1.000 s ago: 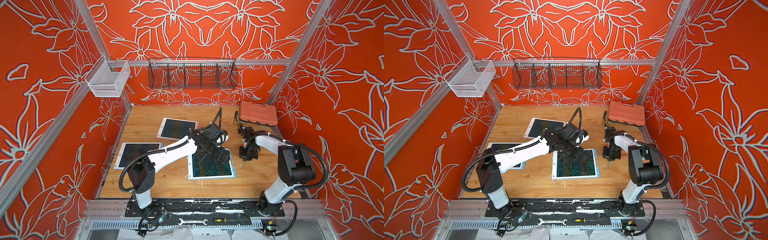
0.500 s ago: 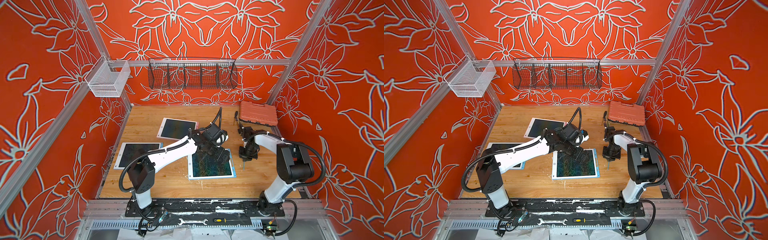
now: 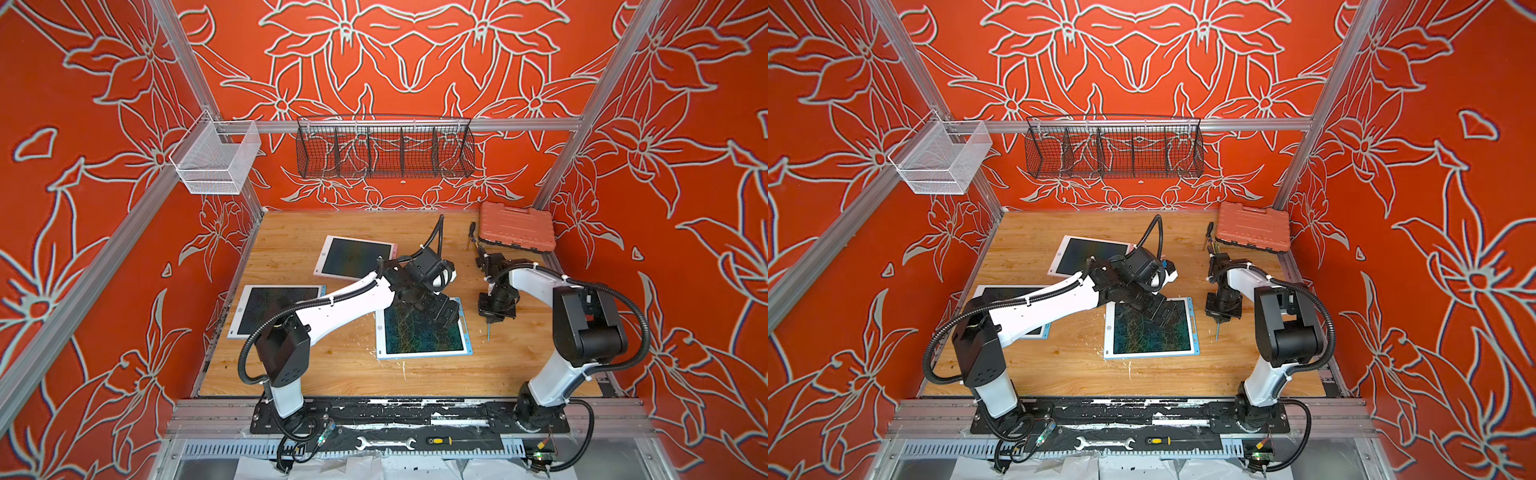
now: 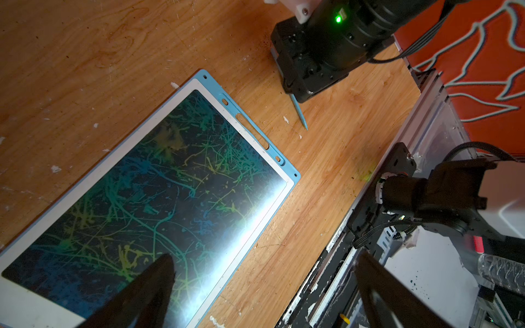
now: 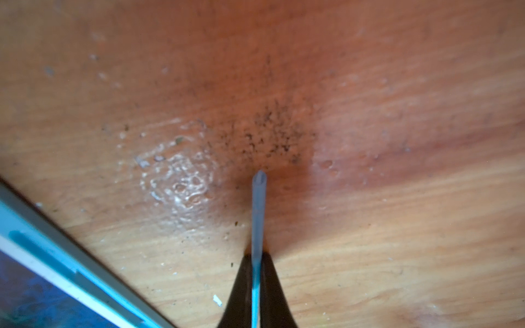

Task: Place the stylus back onto the writing tablet
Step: Pick up the stylus from the center of the board.

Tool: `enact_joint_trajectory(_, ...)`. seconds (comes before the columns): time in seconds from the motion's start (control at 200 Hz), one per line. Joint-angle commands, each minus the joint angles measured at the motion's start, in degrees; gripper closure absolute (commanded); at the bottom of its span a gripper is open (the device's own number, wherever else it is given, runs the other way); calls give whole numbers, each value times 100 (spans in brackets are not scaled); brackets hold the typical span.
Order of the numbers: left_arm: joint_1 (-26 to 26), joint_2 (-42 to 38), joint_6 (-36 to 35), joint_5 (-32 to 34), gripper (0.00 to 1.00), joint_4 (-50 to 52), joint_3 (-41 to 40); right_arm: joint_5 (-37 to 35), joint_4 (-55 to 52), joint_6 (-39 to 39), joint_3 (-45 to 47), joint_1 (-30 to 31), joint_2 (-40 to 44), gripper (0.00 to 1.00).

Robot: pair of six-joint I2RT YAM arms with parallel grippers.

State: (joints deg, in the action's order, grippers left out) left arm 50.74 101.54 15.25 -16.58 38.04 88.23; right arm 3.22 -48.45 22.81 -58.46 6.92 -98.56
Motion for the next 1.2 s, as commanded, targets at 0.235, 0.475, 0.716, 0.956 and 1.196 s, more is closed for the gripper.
enact_joint_trajectory(0.235, -29, -36, 26, 4, 3, 19, -55, 405, -111, -232, 47, 8, 75, 100)
enact_joint_trajectory(0.475, -145, -51, 249, -74, 3, -6, -149, 693, -96, -403, -25, 46, 411, 100)
enact_joint_trajectory(0.716, -249, -211, 447, -100, 3, -183, -417, 1220, 48, -649, -69, 91, 546, 100)
enact_joint_trajectory(0.956, -284, -278, 543, -108, 3, -262, -539, 1446, 158, -864, -78, 231, 577, 100)
enact_joint_trajectory(1.196, -302, -349, 641, -109, 3, -339, -664, 1472, 195, -958, -128, 445, 545, 100)
